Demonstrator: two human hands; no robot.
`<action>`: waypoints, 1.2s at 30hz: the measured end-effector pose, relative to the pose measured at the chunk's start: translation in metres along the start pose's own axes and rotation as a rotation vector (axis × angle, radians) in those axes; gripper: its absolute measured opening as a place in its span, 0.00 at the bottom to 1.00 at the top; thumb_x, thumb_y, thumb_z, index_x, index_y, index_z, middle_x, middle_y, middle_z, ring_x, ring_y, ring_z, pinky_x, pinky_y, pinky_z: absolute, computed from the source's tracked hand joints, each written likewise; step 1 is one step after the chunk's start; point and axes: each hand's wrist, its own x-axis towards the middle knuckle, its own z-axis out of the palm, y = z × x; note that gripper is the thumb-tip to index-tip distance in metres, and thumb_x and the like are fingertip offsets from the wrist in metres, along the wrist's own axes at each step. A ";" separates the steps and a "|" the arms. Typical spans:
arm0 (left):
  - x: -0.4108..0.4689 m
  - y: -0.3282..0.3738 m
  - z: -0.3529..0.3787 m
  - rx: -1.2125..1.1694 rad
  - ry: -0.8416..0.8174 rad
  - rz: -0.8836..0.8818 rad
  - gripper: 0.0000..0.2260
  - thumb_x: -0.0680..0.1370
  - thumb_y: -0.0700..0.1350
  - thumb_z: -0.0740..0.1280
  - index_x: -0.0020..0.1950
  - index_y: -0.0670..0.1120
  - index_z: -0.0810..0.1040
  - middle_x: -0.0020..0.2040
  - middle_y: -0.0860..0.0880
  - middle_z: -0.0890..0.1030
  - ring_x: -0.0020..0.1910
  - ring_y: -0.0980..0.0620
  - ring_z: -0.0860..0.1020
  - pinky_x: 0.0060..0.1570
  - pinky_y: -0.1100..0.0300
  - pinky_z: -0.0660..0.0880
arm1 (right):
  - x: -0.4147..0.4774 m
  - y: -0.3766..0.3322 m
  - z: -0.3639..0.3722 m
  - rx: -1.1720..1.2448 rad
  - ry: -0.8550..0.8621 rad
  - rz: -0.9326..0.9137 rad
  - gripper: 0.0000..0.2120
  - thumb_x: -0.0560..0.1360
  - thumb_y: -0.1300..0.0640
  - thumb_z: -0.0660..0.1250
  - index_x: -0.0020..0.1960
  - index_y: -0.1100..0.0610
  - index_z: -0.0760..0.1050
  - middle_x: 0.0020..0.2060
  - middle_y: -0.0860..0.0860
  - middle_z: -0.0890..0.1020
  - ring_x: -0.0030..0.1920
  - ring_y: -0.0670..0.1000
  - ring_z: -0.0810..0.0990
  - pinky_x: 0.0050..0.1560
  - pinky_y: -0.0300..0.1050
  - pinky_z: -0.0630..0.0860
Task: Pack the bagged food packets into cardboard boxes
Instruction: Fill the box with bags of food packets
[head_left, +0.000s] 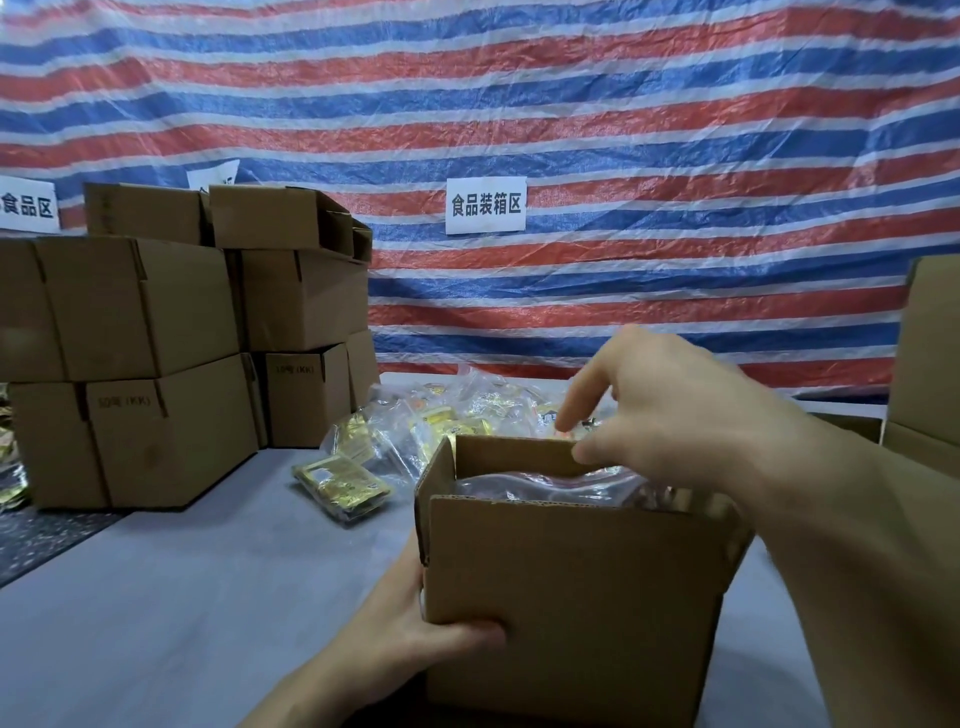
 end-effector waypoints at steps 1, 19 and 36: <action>0.000 0.000 0.000 0.003 -0.001 -0.002 0.46 0.62 0.63 0.82 0.75 0.51 0.68 0.65 0.58 0.81 0.65 0.58 0.78 0.57 0.68 0.75 | -0.002 -0.003 -0.002 0.027 0.000 -0.043 0.06 0.75 0.56 0.73 0.48 0.45 0.84 0.43 0.40 0.81 0.46 0.46 0.80 0.50 0.50 0.82; 0.001 -0.002 0.000 -0.019 0.006 -0.048 0.46 0.62 0.57 0.82 0.75 0.51 0.67 0.64 0.54 0.81 0.64 0.55 0.79 0.58 0.63 0.77 | 0.018 0.005 0.043 0.073 -0.693 0.207 0.43 0.73 0.21 0.43 0.79 0.43 0.63 0.80 0.48 0.59 0.81 0.53 0.54 0.78 0.57 0.48; 0.001 -0.013 -0.025 -0.143 0.132 -0.080 0.36 0.60 0.53 0.81 0.66 0.51 0.74 0.58 0.51 0.85 0.56 0.51 0.84 0.50 0.62 0.81 | 0.052 0.066 0.028 0.610 0.099 0.183 0.32 0.84 0.37 0.48 0.44 0.56 0.82 0.26 0.50 0.79 0.25 0.46 0.73 0.33 0.45 0.68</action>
